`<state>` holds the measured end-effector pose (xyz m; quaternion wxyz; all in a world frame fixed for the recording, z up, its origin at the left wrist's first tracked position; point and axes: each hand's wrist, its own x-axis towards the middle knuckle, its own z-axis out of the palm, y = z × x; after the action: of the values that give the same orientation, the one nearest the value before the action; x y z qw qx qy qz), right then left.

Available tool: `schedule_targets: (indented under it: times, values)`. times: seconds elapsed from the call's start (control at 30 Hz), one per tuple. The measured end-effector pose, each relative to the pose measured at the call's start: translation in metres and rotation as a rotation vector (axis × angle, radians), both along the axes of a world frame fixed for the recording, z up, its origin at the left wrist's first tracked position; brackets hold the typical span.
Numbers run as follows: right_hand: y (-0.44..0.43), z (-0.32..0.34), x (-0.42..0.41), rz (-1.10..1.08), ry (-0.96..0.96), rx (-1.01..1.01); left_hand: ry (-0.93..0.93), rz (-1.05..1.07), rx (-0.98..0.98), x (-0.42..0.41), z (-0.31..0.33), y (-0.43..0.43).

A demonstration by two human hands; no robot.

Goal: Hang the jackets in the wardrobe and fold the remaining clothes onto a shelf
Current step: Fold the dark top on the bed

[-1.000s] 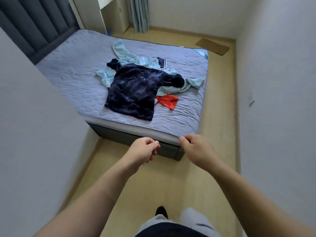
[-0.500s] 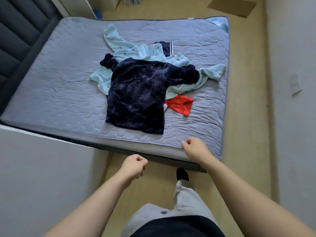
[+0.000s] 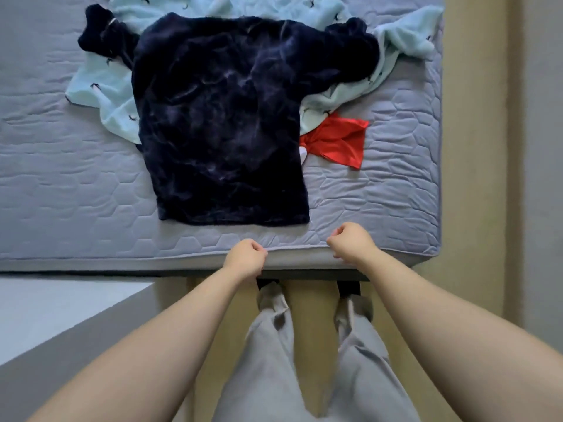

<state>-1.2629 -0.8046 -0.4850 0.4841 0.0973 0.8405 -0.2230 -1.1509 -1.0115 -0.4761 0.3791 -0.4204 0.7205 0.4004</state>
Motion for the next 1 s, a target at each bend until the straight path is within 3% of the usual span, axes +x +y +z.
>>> schedule_targets:
  times: [0.13, 0.27, 0.33, 0.43, 0.53, 0.63, 0.7, 0.8, 1.0]
  values:
    - [-0.048, -0.086, 0.006, -0.123, -0.087, 0.036, -0.064, 0.052, 0.017, -0.021, -0.086, -0.049]
    - [-0.092, -0.17, 0.005, -0.455, -0.138, 0.053, -0.128, 0.306, 0.049, -0.03, -0.167, -0.093]
    - [-0.102, -0.183, -0.005, -0.548, -0.093, 0.045, -0.082, 0.327, -0.027, -0.033, -0.185, -0.107]
    - [-0.117, -0.213, -0.014, -0.525, -0.077, 0.063, -0.025, 0.197, -0.086, -0.031, -0.221, -0.129]
    - [-0.123, -0.217, -0.013, -0.469, -0.114, 0.05, -0.053, -0.12, -0.088, -0.024, -0.233, -0.143]
    - [-0.132, -0.183, -0.009, -0.502, -0.103, -0.062, -0.033, -0.433, -0.14, -0.023, -0.206, -0.139]
    - [-0.142, -0.141, -0.006, -0.533, -0.111, -0.178, 0.145, -0.511, -0.167, -0.027, -0.165, -0.124]
    - [-0.159, -0.062, -0.006, -0.537, -0.094, -0.375, 0.45, -0.534, -0.105, -0.04, -0.087, -0.105]
    - [-0.173, 0.125, -0.019, -0.589, 0.154, -0.51, 0.651, -0.458, -0.212, -0.064, 0.092, -0.104]
